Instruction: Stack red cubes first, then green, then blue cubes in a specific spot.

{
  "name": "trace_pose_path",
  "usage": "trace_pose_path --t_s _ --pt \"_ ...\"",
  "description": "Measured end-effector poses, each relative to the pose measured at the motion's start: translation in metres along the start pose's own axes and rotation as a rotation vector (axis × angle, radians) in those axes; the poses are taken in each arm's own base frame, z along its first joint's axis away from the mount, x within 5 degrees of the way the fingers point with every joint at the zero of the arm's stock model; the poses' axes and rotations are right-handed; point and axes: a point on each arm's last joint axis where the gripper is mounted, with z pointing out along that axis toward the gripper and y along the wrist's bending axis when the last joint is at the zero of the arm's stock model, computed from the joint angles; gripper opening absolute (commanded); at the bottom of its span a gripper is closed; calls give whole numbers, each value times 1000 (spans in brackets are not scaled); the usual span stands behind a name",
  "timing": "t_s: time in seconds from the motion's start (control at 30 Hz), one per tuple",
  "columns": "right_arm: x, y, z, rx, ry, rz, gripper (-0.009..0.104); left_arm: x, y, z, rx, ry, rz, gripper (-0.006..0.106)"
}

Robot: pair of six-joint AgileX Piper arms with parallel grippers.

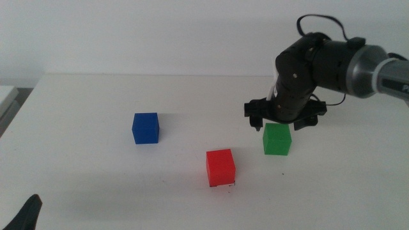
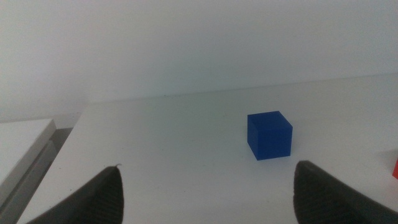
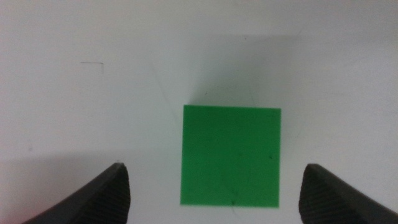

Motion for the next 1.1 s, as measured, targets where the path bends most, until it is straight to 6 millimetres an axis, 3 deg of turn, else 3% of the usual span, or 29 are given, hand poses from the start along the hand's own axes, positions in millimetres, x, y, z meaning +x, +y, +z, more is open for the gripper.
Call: trace_pose_path --t_s 0.27,0.33,0.4,0.57,0.63,0.77,0.9,1.0,1.1 --pt "4 3 31 42 34 13 90 0 0 0 0 0 0 94" --pt "5 4 38 45 41 9 85 0 0 0 0 0 0 94" --pt "7 5 44 49 49 14 72 0 0 0 0 0 0 94" --pt "7 3 46 55 54 36 8 0 0 0 0 0 0 94" --pt "5 1 37 58 45 50 -2 0 0 0 0 0 0 94" --pt "7 8 -8 51 -20 20 5 0 0 0 0 0 0 94" --pt "18 38 -62 -31 -115 -57 8 0 0 0 0 0 0 94" --pt "33 62 -78 -71 -131 -119 8 0 0 0 0 0 0 94" --pt "44 78 -75 -81 -111 -150 8 0 0 0 0 0 0 94"
